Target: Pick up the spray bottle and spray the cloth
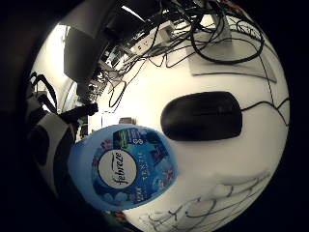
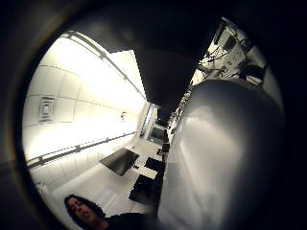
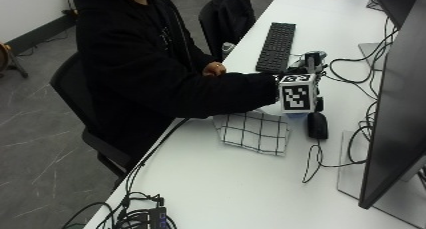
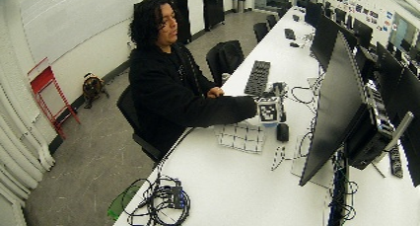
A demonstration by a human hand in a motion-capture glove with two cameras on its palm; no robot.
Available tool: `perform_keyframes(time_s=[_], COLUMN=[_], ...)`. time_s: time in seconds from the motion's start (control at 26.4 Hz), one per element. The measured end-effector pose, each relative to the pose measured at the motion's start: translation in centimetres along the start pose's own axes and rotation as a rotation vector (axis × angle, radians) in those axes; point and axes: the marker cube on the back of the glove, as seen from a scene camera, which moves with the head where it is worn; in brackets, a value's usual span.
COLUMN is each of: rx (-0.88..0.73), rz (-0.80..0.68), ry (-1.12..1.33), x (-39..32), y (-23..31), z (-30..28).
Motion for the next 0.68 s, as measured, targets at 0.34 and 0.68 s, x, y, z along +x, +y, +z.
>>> perform_keyframes(time_s=[0.34,0.68], rx=[0.053,0.065], rz=[-0.026,-0.050], ry=[-0.039,-0.063], x=[0.77,1.05], y=[0.16,0.10], z=[-0.21,-0.41])
